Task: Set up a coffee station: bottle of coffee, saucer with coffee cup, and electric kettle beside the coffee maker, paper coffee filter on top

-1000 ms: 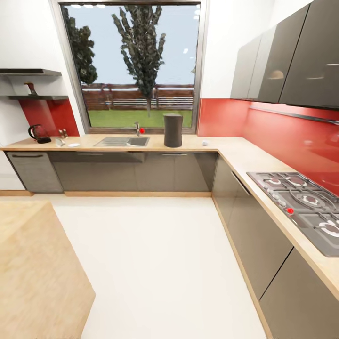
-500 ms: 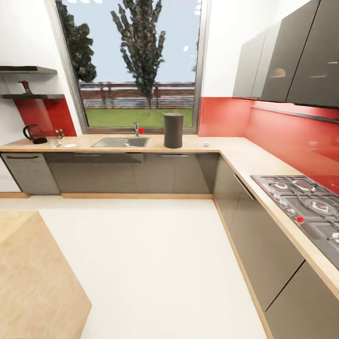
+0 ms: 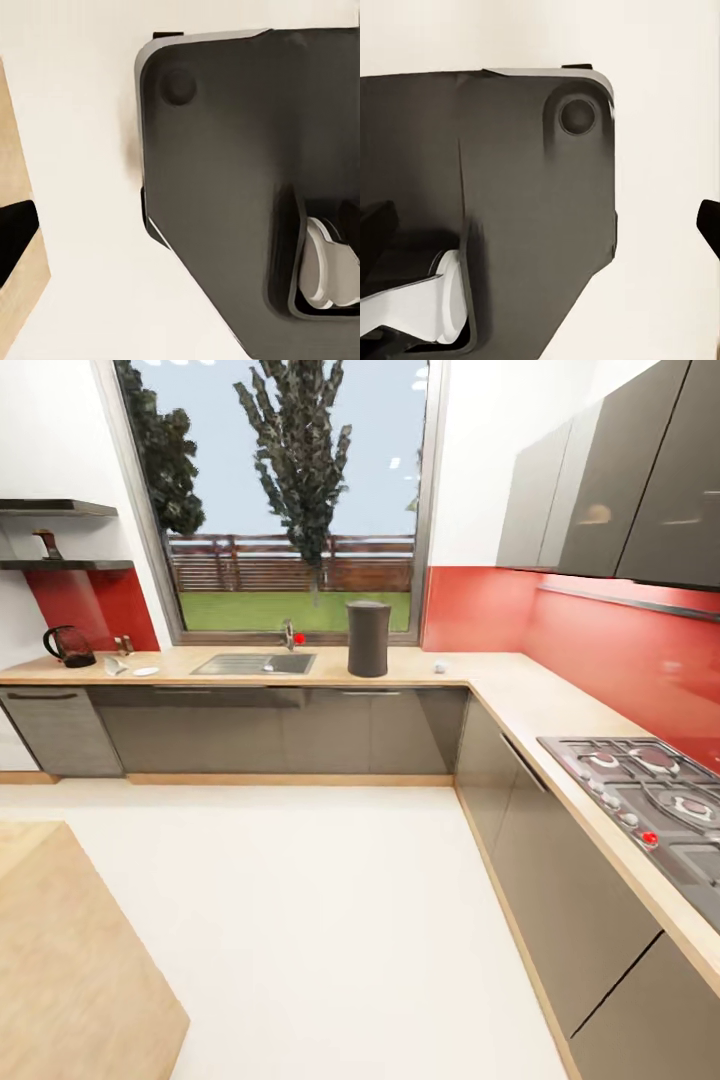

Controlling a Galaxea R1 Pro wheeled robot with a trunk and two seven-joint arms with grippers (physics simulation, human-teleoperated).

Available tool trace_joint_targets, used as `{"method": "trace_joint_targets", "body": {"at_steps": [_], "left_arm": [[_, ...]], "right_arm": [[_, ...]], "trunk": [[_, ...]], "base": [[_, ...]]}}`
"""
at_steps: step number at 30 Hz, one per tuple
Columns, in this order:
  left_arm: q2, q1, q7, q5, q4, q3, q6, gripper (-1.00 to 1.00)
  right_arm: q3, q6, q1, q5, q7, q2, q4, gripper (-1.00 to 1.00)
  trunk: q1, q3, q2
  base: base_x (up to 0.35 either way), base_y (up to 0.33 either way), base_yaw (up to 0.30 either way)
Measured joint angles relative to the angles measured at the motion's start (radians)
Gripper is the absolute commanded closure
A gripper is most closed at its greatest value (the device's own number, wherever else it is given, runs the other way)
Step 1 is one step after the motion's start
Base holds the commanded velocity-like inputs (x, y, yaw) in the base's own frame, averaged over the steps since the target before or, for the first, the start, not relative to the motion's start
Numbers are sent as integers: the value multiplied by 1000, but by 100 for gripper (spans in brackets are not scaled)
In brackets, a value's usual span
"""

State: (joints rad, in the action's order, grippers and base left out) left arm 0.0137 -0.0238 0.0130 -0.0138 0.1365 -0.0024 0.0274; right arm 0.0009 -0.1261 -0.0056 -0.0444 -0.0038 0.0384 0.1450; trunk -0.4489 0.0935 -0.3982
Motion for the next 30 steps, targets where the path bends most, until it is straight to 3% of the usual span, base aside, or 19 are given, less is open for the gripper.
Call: {"method": "trace_joint_targets", "body": {"at_steps": [6,12,13,15,16,17,23,30], "left_arm": [[11,-34,0,0,1,0,33,-100],[5,-69,4,3,2,1,38,-100],[5,-120,4,3,2,1,38,-100],[8,-325,4,3,2,1,38,-100],[10,-332,3,3,2,2,39,-100],[11,-288,2,2,1,2,43,-100],[22,-283,0,0,-4,15,98,-100],[25,-284,0,2,-15,25,120,-100]], "right_arm": [[-1,-34,0,0,0,-33,34,-100],[-5,-67,0,-1,0,-47,68,-100],[-6,-162,0,-1,0,-62,125,-100],[-6,-170,-3,0,1,-70,379,-100],[-6,-171,-1,0,1,-72,375,-100],[-5,-172,-1,1,2,-73,377,-100],[-1,-173,0,4,8,-77,380,-100],[1,-174,0,77,6,-78,352,-100]], "trunk": [[0,0,0],[0,0,0],[0,0,0],[0,-1,0],[0,0,0],[0,0,0],[0,0,0],[0,0,0]], "base": [[335,0,0],[338,0,0],[338,0,0],[338,0,0],[339,0,0],[339,0,0],[338,0,0],[338,0,0]]}}
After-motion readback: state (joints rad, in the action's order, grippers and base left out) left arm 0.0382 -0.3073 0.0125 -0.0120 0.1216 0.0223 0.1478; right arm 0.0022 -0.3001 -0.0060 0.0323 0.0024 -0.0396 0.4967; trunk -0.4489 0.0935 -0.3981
